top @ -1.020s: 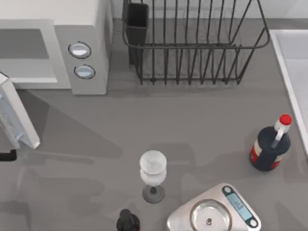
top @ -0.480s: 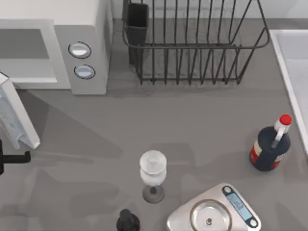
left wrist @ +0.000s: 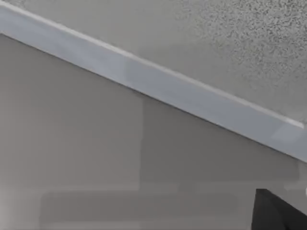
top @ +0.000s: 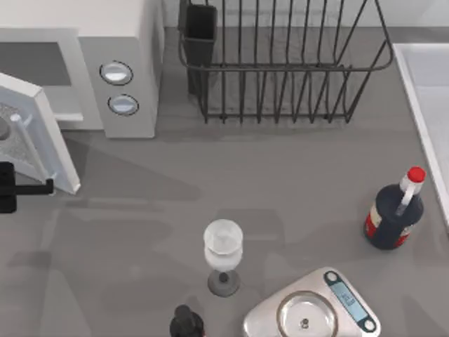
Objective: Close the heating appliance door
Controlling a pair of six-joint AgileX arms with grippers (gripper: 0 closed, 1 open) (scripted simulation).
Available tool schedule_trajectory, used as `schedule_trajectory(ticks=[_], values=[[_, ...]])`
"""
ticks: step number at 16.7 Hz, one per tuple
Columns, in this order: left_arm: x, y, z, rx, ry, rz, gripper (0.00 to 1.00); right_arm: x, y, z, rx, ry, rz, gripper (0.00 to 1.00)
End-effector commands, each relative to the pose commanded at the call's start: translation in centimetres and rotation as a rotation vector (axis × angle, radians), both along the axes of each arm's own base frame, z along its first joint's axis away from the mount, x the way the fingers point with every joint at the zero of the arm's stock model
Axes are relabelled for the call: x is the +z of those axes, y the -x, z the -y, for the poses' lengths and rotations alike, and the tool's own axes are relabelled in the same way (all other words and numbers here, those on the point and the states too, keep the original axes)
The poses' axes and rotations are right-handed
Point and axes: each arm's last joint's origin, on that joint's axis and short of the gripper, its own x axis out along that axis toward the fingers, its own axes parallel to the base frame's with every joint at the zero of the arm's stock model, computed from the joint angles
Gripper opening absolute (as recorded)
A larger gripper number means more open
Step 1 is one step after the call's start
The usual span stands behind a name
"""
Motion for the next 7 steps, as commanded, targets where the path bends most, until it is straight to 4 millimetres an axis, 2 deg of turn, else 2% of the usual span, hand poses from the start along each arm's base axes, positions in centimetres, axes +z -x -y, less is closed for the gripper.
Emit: schedule_trajectory(ticks=[4, 7], values=[[-0.7, -3.3, 0.2, 0.0, -0.001, 0.01, 0.0, 0.0, 0.0, 0.0, 0.0, 0.0, 0.0, 1.0], [-0.9, -4.1, 0.2, 0.0, -0.002, 0.015, 0.0, 0.0, 0.0, 0.0, 0.0, 0.0, 0.0, 1.0]])
